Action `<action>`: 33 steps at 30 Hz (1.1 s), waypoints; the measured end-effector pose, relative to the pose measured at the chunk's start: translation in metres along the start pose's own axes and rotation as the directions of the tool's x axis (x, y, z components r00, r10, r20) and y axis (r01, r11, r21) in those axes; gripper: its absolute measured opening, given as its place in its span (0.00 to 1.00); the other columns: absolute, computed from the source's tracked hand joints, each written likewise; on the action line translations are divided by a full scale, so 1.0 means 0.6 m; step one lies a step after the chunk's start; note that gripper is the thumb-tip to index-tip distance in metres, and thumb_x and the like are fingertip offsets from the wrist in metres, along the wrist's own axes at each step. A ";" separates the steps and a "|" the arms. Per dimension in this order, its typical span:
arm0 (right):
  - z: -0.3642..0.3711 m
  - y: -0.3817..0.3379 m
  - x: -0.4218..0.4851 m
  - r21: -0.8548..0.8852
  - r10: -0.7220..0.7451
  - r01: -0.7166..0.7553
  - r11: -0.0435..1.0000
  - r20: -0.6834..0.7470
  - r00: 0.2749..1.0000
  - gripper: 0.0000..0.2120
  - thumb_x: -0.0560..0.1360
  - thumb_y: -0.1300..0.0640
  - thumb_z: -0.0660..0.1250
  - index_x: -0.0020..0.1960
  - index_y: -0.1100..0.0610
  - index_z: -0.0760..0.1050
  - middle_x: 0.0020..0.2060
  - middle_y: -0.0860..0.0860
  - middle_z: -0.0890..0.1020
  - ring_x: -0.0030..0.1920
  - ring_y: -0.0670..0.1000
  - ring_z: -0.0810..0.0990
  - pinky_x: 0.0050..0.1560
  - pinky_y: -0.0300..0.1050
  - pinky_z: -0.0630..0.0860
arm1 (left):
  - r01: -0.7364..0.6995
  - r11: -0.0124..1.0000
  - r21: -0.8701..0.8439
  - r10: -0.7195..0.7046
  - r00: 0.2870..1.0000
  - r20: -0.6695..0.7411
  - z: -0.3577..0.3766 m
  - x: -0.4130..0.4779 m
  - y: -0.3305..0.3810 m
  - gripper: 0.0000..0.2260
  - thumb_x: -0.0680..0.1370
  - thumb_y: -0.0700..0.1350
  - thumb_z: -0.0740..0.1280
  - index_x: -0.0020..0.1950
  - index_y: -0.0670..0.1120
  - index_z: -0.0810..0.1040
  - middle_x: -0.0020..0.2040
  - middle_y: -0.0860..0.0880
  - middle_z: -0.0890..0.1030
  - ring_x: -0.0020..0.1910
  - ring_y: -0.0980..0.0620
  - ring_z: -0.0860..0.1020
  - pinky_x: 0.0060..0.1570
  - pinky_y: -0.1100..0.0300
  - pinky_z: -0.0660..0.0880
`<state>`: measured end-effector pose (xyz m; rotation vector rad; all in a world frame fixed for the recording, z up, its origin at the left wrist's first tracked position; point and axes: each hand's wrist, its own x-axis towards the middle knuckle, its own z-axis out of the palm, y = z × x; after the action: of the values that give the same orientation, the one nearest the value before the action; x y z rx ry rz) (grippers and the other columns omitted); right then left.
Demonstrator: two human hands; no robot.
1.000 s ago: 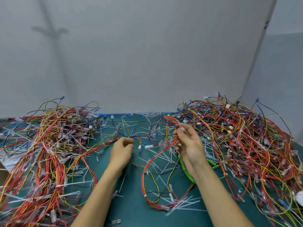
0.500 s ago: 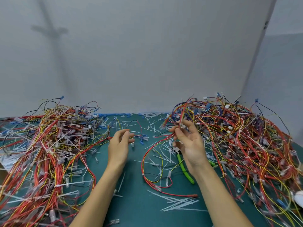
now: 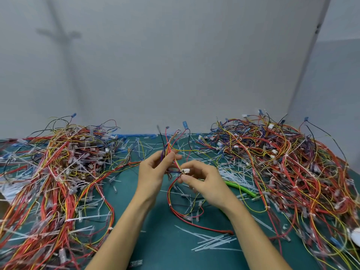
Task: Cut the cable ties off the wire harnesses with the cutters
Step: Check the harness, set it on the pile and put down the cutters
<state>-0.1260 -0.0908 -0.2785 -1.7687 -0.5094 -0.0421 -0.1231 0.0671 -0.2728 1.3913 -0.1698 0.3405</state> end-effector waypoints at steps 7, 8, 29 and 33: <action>-0.004 -0.003 -0.005 -0.114 -0.073 0.031 0.993 -0.386 0.920 0.08 0.75 0.49 0.69 0.52 0.39 0.84 0.45 0.37 0.85 0.30 0.45 0.77 0.31 0.40 0.73 | -0.118 0.986 0.117 0.116 0.993 0.024 0.000 0.001 -0.003 0.03 0.76 0.39 0.71 0.47 0.45 0.84 0.39 0.48 0.84 0.32 0.57 0.79 0.36 0.68 0.75; -0.006 -0.003 -0.005 -0.133 -0.089 0.033 0.991 -0.443 0.892 0.08 0.76 0.52 0.69 0.51 0.41 0.84 0.45 0.38 0.86 0.31 0.43 0.78 0.30 0.37 0.72 | -0.140 0.979 0.152 0.137 0.990 0.032 0.002 -0.001 -0.004 0.03 0.76 0.39 0.72 0.47 0.45 0.85 0.38 0.49 0.84 0.32 0.57 0.79 0.36 0.68 0.74; 0.008 -0.014 0.005 0.179 0.017 0.076 0.981 -0.471 0.882 0.09 0.74 0.66 0.72 0.40 0.53 0.80 0.31 0.45 0.83 0.33 0.44 0.79 0.37 0.36 0.76 | -0.582 0.353 0.732 0.506 0.777 0.374 0.026 -0.032 -0.016 0.19 0.79 0.52 0.62 0.68 0.49 0.76 0.43 0.54 0.80 0.37 0.51 0.80 0.32 0.54 0.77; 0.000 -0.013 0.004 0.326 0.093 0.073 0.942 -0.466 0.880 0.10 0.77 0.67 0.68 0.40 0.56 0.81 0.25 0.45 0.77 0.26 0.42 0.73 0.27 0.33 0.69 | -0.564 0.451 0.692 0.468 0.810 0.355 0.025 -0.033 -0.015 0.18 0.80 0.53 0.61 0.68 0.51 0.76 0.47 0.55 0.82 0.43 0.52 0.81 0.44 0.51 0.77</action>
<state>-0.1264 -0.0887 -0.2705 -1.3574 -0.1322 -0.3577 -0.1378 0.0485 -0.2849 2.2330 -0.6191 0.9430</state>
